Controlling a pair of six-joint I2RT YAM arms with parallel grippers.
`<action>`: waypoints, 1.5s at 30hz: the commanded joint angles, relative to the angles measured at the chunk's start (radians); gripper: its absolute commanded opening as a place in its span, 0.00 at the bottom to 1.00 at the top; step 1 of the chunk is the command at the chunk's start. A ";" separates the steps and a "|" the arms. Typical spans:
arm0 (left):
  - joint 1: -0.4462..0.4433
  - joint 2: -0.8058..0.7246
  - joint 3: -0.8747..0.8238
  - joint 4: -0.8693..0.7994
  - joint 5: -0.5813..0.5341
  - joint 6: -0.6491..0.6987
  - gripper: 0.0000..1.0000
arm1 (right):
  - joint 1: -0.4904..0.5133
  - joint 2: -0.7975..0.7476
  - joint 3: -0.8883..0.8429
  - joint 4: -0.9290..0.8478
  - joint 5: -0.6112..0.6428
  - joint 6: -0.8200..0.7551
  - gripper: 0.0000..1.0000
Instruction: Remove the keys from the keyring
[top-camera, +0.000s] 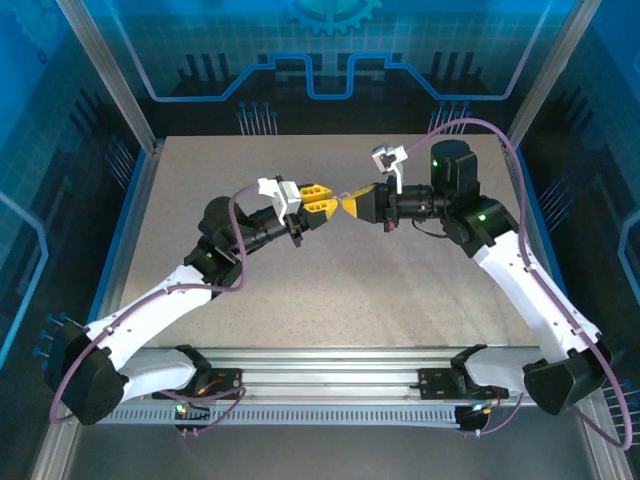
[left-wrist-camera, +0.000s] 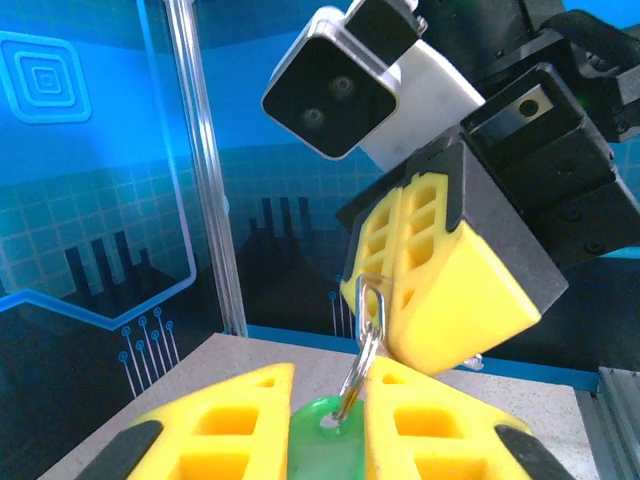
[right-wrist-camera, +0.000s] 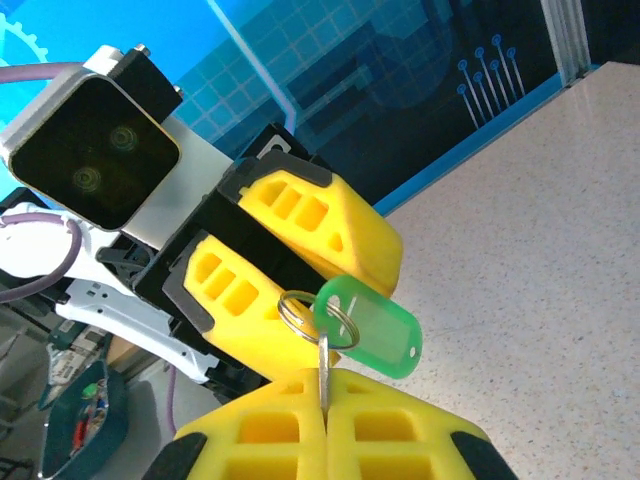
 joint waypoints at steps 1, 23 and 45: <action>-0.006 -0.018 0.011 -0.007 0.023 -0.009 0.00 | 0.008 -0.024 0.024 -0.013 0.034 -0.040 0.00; -0.017 0.041 -0.098 0.199 -0.015 -0.102 0.24 | 0.031 0.096 0.258 -0.368 0.036 -0.079 0.00; -0.065 0.091 -0.058 0.249 -0.004 -0.051 0.57 | 0.032 0.106 0.272 -0.348 -0.011 -0.044 0.00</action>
